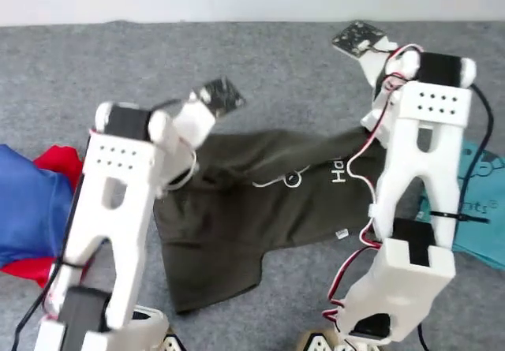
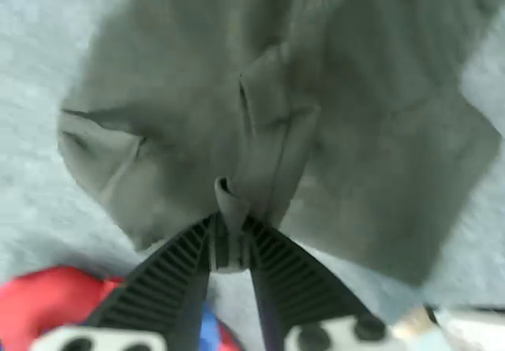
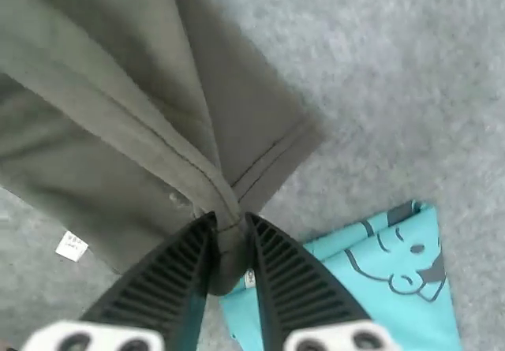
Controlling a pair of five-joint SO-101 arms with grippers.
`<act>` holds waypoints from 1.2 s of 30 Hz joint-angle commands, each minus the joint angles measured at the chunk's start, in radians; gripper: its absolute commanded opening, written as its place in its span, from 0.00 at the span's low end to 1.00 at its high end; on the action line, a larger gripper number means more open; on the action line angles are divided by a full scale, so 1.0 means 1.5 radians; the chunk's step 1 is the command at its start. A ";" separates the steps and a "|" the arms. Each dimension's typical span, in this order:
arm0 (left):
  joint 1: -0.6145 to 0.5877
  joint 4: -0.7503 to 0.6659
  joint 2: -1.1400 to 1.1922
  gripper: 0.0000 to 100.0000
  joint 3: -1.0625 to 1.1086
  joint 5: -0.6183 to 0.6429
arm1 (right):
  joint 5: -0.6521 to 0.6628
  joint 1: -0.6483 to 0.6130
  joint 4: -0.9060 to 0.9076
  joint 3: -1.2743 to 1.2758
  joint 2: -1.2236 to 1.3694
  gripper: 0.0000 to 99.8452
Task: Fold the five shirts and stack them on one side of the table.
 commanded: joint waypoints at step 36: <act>0.058 0.005 -0.303 0.12 0.170 0.000 | 0.131 0.072 0.019 0.227 -0.252 0.28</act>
